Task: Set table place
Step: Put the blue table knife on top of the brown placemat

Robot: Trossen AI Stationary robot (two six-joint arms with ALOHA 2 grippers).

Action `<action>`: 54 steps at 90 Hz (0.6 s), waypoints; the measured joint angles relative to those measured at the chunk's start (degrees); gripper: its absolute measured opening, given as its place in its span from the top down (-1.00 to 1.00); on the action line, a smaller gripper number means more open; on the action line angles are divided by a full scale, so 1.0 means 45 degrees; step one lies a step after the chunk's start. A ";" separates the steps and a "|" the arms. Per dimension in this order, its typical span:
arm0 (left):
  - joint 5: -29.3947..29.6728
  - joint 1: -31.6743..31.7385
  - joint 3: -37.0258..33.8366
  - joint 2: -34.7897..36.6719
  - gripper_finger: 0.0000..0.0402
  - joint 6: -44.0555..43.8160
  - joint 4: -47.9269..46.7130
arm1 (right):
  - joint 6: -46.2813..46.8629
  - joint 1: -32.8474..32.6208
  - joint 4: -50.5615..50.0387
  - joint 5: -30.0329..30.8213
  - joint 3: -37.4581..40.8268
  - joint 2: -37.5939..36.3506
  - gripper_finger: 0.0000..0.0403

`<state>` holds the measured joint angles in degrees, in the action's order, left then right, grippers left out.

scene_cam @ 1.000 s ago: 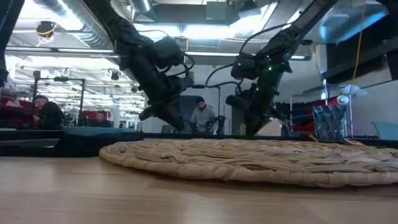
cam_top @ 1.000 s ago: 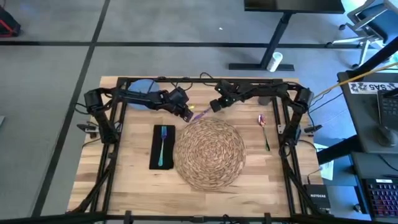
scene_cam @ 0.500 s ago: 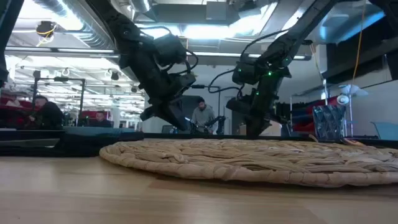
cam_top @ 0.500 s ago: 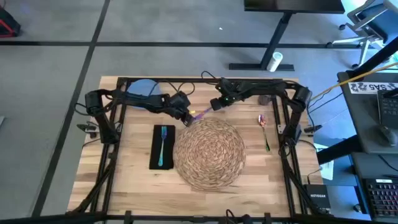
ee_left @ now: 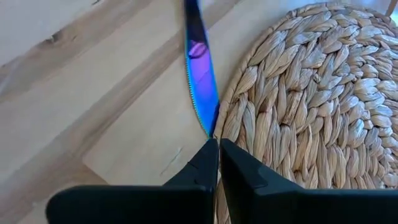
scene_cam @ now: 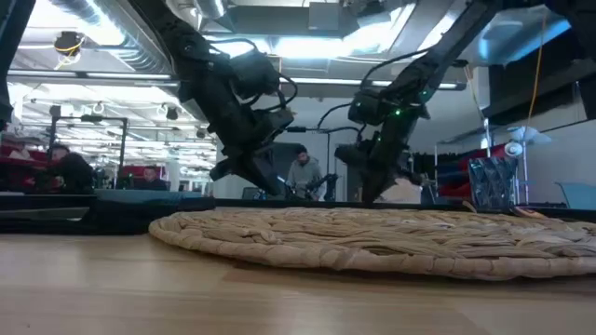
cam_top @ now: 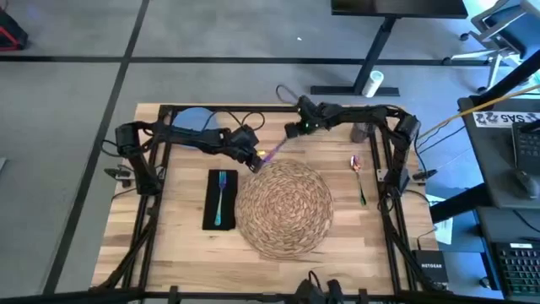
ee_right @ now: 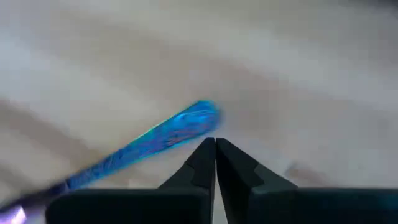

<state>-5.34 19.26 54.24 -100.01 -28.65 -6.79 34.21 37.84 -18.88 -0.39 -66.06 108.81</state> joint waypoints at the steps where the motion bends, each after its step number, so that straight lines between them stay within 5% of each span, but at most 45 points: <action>1: 0.0000 0.0006 0.0000 0.0000 1.00 0.0030 0.0000 | -0.0003 0.0050 -0.0006 -0.0020 -0.0036 0.0000 1.00; 23: 0.0162 0.0335 0.0000 0.0000 1.00 0.0054 0.0019 | -0.0752 0.0190 -0.0540 -0.1070 -0.0780 -0.0083 1.00; 54: 0.0277 0.0840 0.0005 0.0000 1.00 0.0035 -0.0056 | -0.1085 -0.0217 -0.1263 -0.0576 -0.0801 0.0165 1.00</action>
<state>-4.10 23.04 54.26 -100.01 -28.49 -7.04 29.33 36.86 -24.57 -2.98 -69.67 109.56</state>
